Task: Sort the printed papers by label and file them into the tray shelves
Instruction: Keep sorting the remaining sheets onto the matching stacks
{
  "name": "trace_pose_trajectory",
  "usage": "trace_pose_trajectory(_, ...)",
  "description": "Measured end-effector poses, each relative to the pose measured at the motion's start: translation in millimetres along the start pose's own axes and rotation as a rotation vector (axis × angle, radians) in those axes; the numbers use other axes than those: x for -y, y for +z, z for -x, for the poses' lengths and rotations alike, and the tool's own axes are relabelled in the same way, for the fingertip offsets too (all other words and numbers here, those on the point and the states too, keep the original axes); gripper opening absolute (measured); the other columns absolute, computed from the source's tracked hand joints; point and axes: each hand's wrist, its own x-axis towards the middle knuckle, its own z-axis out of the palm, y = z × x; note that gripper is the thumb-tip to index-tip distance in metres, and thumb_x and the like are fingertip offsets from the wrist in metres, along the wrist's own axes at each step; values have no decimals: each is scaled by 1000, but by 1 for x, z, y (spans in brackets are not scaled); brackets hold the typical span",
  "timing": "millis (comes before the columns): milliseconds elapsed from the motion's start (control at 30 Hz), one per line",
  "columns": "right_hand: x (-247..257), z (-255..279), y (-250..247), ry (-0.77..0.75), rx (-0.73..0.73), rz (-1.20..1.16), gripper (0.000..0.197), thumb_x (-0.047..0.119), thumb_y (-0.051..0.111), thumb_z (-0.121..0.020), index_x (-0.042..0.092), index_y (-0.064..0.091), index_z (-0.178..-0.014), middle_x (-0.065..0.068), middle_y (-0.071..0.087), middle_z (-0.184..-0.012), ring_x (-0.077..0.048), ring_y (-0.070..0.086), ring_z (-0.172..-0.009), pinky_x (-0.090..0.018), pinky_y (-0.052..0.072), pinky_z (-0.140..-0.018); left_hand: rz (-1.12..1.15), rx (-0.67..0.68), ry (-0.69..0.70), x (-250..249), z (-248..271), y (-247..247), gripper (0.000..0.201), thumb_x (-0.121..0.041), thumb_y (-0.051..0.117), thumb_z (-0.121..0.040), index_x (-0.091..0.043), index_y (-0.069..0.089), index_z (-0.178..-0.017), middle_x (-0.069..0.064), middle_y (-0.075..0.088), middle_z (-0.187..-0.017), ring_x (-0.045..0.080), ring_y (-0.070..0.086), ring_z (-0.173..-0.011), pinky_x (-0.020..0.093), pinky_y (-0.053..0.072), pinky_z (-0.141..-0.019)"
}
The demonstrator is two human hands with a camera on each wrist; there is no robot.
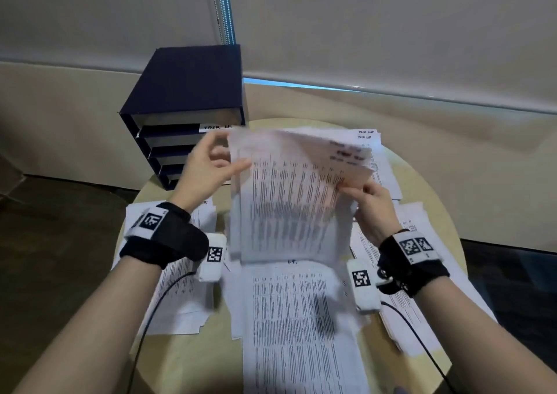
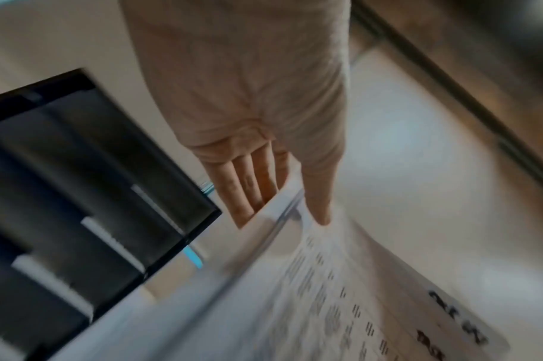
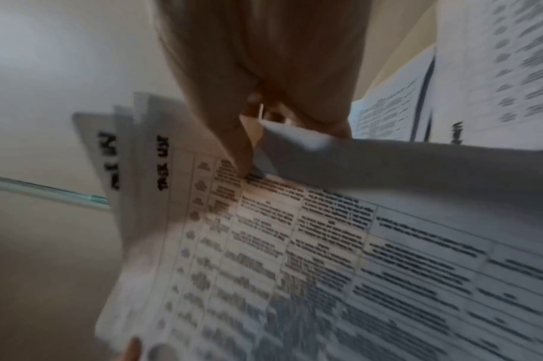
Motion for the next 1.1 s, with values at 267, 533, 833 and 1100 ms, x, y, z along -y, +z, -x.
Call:
trace_pose_trajectory(267,-20,9,54,-53,18,-3,12,-2,64,-81,6,56,-83,-2,64,-83,-8,63,-72,-26,53,-68,127,-351,-154,47,20,69,24,-22,37,-103,-21,34,-127,-7,58,-108,-5,58,-93,17,51,-79)
trace_pose_trajectory(533,-61,-11,60,171,-76,58,38,1,67,-75,-1,49,-109,-2,60,-96,-9,61,-90,-19,47,-78,268,-401,-460,106,29,94,50,-33,54,-91,-23,31,-134,-18,56,-117,20,52,-116,37,39,-102)
trace_pose_trajectory(833,-77,-34,50,301,-70,0,53,15,66,-48,13,54,-100,-11,59,-107,-36,48,-115,-59,35,-100,442,-393,-661,125,14,102,70,-42,74,-75,-22,43,-135,-2,54,-136,22,50,-126,49,35,-110)
trace_pose_trajectory(1100,-91,-23,54,225,-61,299,25,-9,52,-79,3,55,-100,-25,60,-108,-26,55,-92,-38,49,-81,385,-334,-643,123,17,106,67,-46,59,-81,-27,37,-141,-8,54,-134,17,51,-123,46,35,-111)
